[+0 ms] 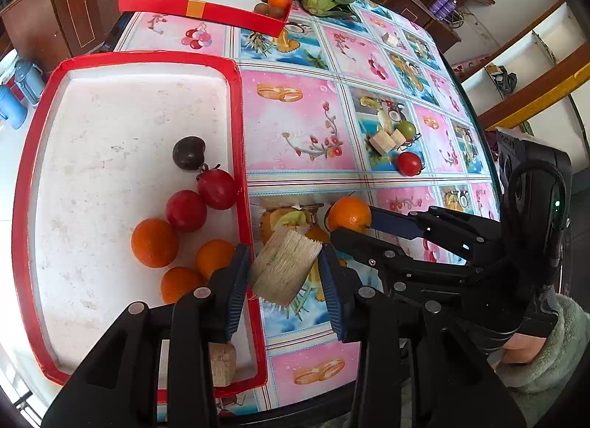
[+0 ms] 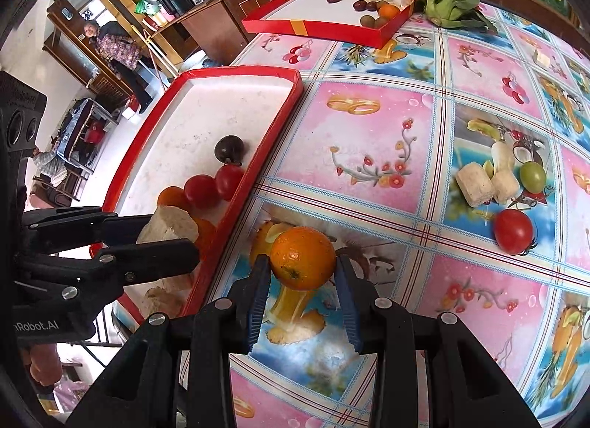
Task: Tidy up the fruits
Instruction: 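Carry the beige cube and orange over the white tray with both tools, then lower the cube and orange into the white tray and open both tools, then move both open tools back to the fruit pile on the tablecloth, then grasp the red tomato with the right tool, then grasp a beige cube with the left tool while the right tool holds the tomato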
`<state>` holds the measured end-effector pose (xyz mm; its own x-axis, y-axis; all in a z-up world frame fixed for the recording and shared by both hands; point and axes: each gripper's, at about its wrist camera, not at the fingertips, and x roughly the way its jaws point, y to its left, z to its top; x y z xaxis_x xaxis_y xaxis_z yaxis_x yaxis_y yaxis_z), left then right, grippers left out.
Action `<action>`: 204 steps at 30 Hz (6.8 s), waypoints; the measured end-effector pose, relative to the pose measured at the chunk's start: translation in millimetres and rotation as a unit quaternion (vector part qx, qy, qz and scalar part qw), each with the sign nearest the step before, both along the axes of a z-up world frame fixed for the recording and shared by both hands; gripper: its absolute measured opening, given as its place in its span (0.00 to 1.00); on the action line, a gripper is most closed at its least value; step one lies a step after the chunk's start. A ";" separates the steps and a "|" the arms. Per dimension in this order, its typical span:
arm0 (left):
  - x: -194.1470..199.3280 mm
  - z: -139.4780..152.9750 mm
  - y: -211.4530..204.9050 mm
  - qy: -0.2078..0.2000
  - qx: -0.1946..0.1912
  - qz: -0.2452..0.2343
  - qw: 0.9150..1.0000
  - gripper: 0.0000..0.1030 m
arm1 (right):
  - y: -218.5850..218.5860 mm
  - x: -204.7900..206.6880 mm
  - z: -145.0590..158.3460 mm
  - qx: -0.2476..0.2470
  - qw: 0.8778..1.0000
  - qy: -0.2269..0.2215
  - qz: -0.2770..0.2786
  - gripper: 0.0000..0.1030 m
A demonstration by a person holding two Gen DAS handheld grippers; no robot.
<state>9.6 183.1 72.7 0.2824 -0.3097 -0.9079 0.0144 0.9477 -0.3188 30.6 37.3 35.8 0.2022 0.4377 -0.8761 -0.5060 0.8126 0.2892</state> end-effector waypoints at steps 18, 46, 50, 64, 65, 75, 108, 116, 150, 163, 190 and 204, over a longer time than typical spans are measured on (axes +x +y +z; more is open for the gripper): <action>2.6 -5.2 4.5 0.006 -0.004 -0.003 1.000 0.34 | 3.5 3.3 -1.8 -0.004 1.000 0.002 -0.005 0.35; 23.9 -14.8 107.2 0.018 -0.005 0.081 0.997 0.34 | 66.9 52.7 27.7 0.020 0.999 -0.014 0.021 0.35; 36.4 -27.5 111.6 0.029 -0.015 0.082 0.996 0.34 | 86.2 67.1 18.9 0.010 1.000 -0.005 0.023 0.35; 52.7 -45.5 100.2 0.044 -0.007 0.037 0.998 0.34 | 136.7 92.2 3.5 -0.021 0.999 -0.013 0.047 0.35; 53.4 -45.5 99.7 0.044 -0.006 0.035 0.998 0.34 | 139.6 92.0 2.3 -0.025 0.998 -0.014 0.050 0.35; 53.6 -46.5 96.4 0.045 0.002 0.029 0.999 0.34 | 149.9 99.0 -20.3 -0.034 0.998 -0.003 0.051 0.38; 21.8 -19.1 73.3 0.026 -0.002 0.061 0.998 0.63 | 37.6 38.3 1.4 0.009 1.000 0.000 -0.029 0.57; 12.1 -11.2 41.6 0.023 0.004 0.035 0.999 0.66 | 3.8 20.7 -0.6 0.013 0.998 0.004 -0.057 0.60; 62.1 -25.4 -96.7 0.021 0.060 -0.107 0.992 0.70 | -139.9 14.9 4.7 -0.012 0.984 -0.008 -0.175 0.62; 81.8 -33.8 -111.4 0.014 0.098 -0.115 0.988 0.70 | -116.0 70.2 -14.6 -0.049 0.989 0.001 -0.138 0.44; 126.4 -55.2 -186.4 -0.004 0.134 -0.211 0.968 0.25 | -172.5 31.9 -6.5 -0.032 0.986 0.009 -0.161 0.31; 59.4 -51.3 -141.5 0.034 0.085 -0.159 0.983 0.25 | -157.8 13.5 -10.3 0.001 0.989 0.021 -0.148 0.31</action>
